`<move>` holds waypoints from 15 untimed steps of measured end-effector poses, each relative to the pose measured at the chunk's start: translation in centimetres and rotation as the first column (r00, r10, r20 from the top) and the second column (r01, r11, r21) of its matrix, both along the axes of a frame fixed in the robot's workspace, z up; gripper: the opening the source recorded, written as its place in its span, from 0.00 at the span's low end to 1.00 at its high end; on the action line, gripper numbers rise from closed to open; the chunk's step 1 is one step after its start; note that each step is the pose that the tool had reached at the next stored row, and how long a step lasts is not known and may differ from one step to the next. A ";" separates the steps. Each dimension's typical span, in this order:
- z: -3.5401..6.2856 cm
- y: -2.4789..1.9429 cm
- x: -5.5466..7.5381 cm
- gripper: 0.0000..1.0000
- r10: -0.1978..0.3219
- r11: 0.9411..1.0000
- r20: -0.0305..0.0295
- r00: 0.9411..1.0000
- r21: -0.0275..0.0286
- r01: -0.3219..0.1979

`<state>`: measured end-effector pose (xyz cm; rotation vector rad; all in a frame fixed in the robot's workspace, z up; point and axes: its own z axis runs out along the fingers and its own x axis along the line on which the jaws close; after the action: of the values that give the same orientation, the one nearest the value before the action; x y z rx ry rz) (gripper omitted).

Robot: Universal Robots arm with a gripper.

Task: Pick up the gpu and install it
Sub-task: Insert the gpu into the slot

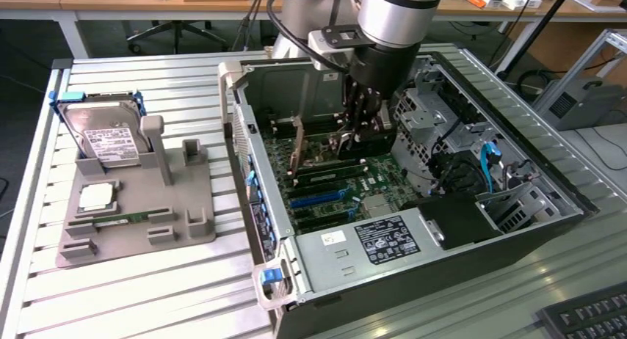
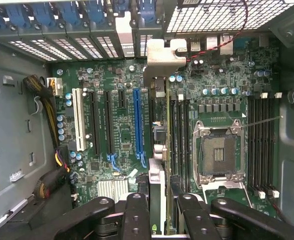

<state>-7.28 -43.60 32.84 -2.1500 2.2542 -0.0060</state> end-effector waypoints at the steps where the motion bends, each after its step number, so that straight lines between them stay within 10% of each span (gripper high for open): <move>1: -0.04 -0.02 0.0 0.27 0.000 1.000 0.000 1.000 0.000 0.000; 15: -0.42 -0.17 0.0 0.27 0.000 1.000 0.000 1.000 0.000 0.000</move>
<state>-7.27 -43.77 32.42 -2.1500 2.2541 -0.0060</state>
